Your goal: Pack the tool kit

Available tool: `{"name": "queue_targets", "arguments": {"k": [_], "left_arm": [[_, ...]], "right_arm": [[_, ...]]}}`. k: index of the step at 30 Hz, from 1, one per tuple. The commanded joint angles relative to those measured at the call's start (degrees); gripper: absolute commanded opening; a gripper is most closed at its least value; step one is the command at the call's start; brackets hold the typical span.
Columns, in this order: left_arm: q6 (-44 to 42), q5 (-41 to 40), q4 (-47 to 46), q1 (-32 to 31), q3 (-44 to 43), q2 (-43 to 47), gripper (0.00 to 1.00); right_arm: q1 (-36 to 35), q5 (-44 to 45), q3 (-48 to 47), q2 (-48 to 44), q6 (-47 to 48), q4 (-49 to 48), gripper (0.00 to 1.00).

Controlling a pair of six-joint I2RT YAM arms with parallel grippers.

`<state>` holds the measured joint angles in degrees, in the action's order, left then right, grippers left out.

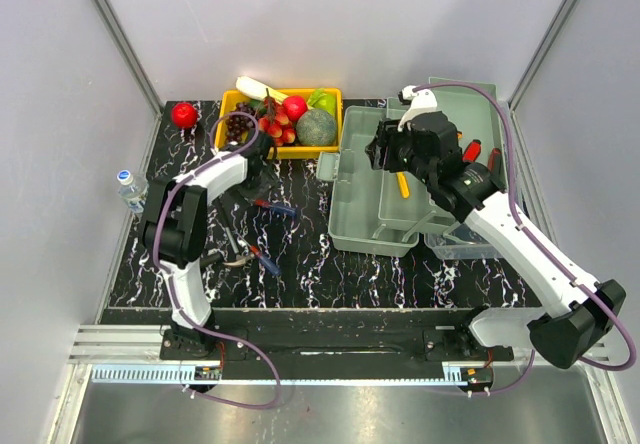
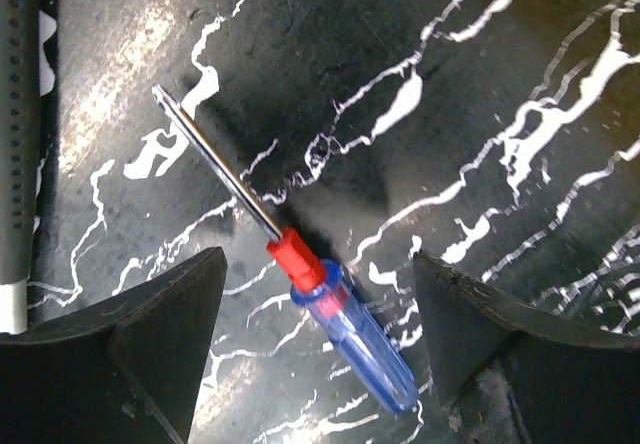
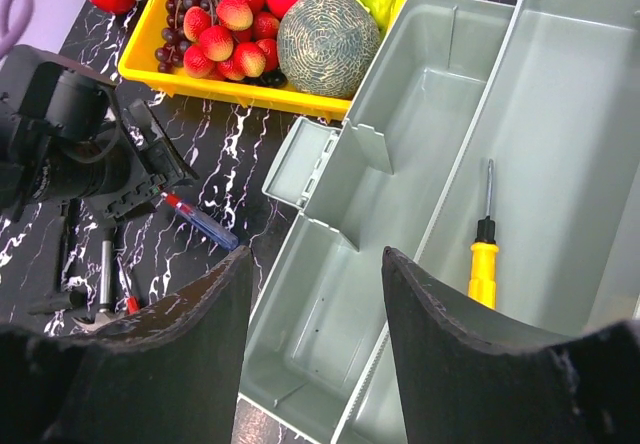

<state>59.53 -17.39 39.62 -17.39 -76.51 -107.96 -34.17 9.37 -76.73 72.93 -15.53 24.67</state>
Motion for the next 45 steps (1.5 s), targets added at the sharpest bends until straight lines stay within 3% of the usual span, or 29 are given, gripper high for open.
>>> {"name": "queue_targets", "arguments": {"k": [1,10,18,26,30,33,38,42,45], "left_arm": [[-1.3,2.5,-1.8,1.7,-2.5,-3.9,0.78],[-0.8,3.2,-1.2,1.7,-1.2,-4.7,0.47],[-3.6,1.0,-0.5,1.7,-0.8,-0.3,0.02],[-10.9,6.3,-8.0,-2.6,-1.8,14.3,0.0],[-14.4,11.9,-16.9,-5.7,-2.1,21.9,0.0],[-15.0,21.0,-24.9,-5.7,-1.1,25.9,0.0],[-14.1,36.8,-42.4,-6.5,2.1,30.2,0.0],[-14.4,40.3,-49.5,-7.8,4.4,32.3,0.0],[-13.6,42.4,-52.1,-8.2,5.1,32.6,0.0]], "right_arm": [[0.0,-0.7,-0.4,-1.6,2.3,-3.0,0.59],[0.0,-4.7,-0.4,-1.1,3.7,-5.3,0.59],[0.0,-6.7,-0.4,-0.6,4.8,-6.1,0.59],[0.0,-24.5,-1.5,1.4,4.5,-7.2,0.65],[0.0,-32.6,-2.4,2.7,2.7,-9.1,0.87],[0.1,-34.2,-2.5,3.2,1.7,-10.1,0.95],[0.0,-36.4,-3.3,3.7,0.0,-10.9,0.96],[0.0,-39.9,-4.0,4.3,-2.9,-11.8,0.93],[0.0,-43.8,-5.1,6.2,-6.8,-12.1,0.85]]}}
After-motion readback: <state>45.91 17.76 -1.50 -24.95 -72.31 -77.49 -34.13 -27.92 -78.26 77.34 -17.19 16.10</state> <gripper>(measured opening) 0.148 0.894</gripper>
